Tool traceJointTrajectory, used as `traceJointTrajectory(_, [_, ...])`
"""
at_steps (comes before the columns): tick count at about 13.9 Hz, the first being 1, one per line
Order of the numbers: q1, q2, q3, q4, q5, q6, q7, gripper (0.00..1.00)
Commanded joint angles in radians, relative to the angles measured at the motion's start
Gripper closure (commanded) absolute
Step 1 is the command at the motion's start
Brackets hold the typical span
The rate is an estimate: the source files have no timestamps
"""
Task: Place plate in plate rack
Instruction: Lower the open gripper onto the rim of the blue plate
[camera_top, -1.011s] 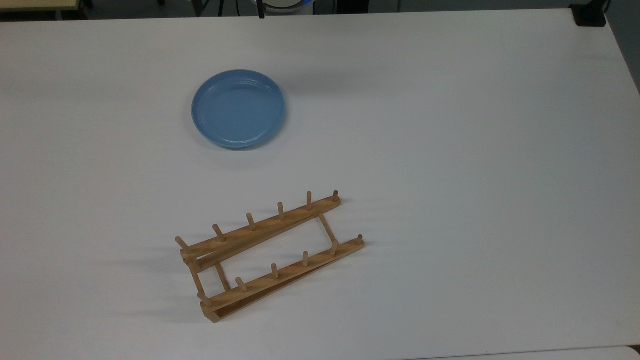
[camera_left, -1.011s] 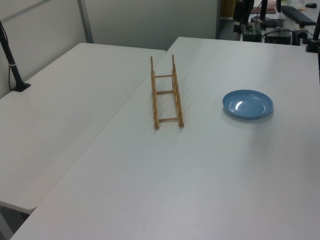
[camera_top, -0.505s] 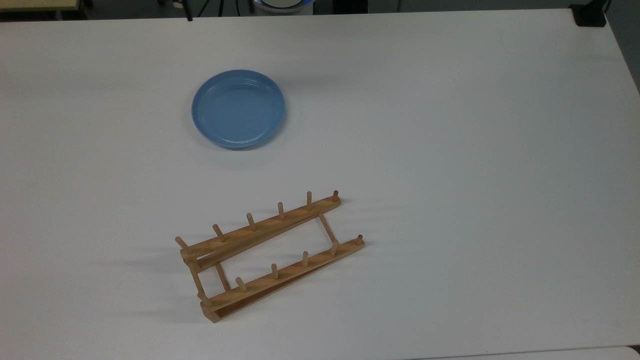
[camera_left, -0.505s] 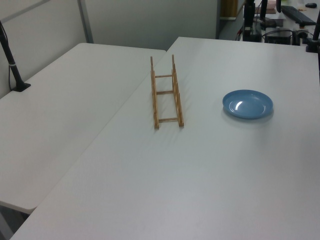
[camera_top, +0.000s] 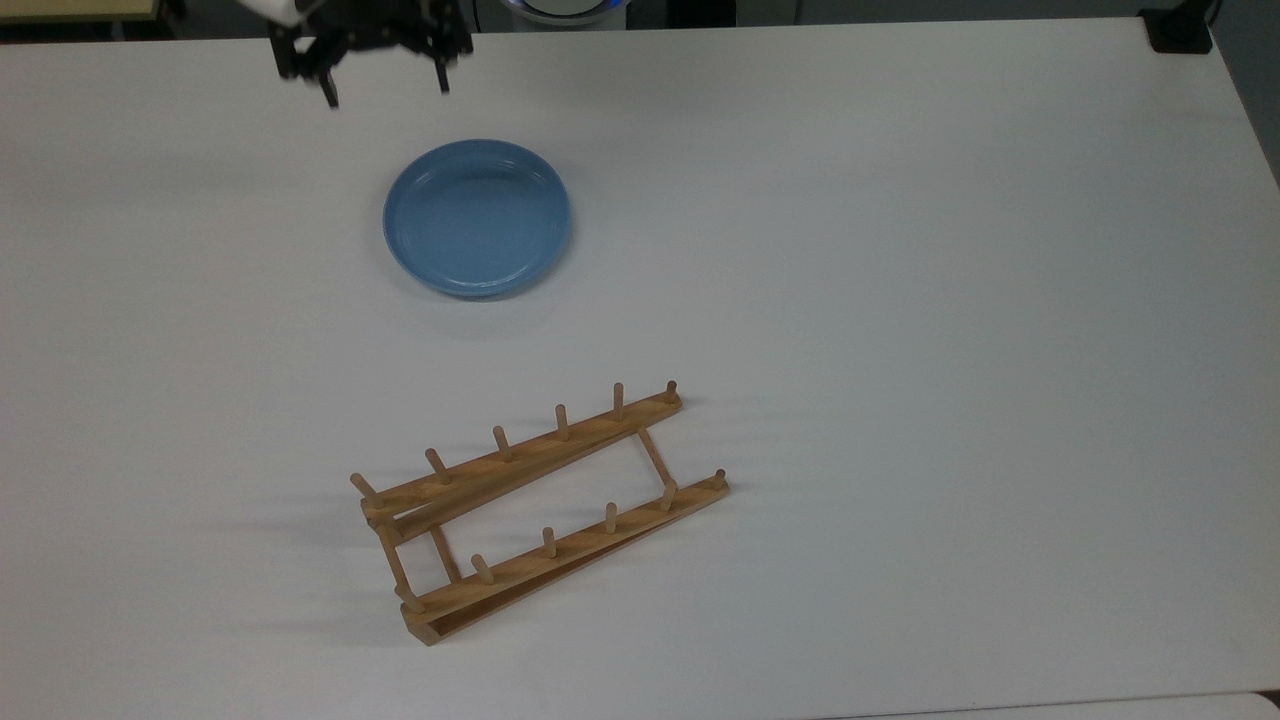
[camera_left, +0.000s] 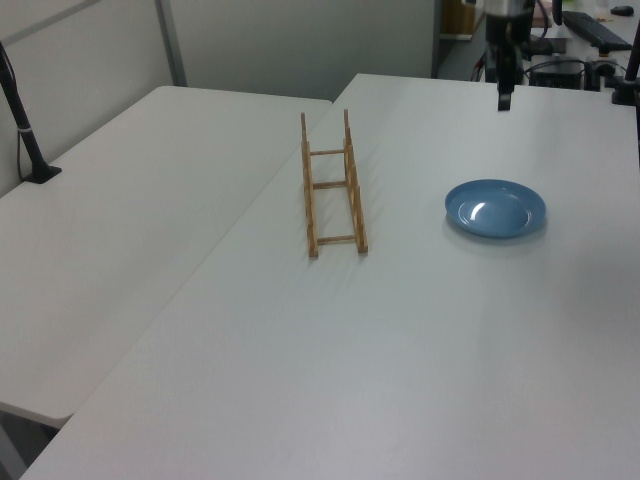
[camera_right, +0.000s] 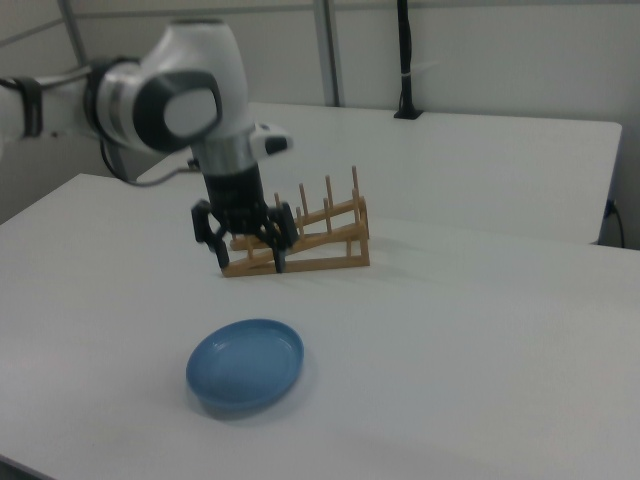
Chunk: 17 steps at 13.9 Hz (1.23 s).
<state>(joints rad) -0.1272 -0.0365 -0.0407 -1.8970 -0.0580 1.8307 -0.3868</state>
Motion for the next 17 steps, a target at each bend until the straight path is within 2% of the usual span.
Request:
traceJointTrajectory(1, [-0.034, 0.051, -0.001, -0.152, -0.013, 0.221, -0.009, 0.0])
traceJointTrajectory(7, [-0.069, 0.205, -0.001, -0.151, -0.011, 0.28, -0.007, 0.0])
traceJointTrajectory(10, [-0.075, 0.224, -0.001, -0.154, -0.006, 0.318, 0.017, 0.01])
traceJointTrajectory(11, [-0.075, 0.237, -0.001, -0.154, 0.0, 0.321, 0.037, 0.12])
traceJointTrajectory(12, [-0.075, 0.245, -0.001, -0.152, 0.0, 0.323, 0.055, 0.12])
traceJointTrajectory(14, [-0.075, 0.259, 0.001, -0.152, 0.001, 0.331, 0.13, 0.27])
traceJointTrajectory(16, [-0.075, 0.283, 0.001, -0.152, 0.003, 0.337, 0.173, 0.29])
traceJointTrajectory(17, [-0.075, 0.294, 0.001, -0.152, 0.009, 0.349, 0.175, 0.35])
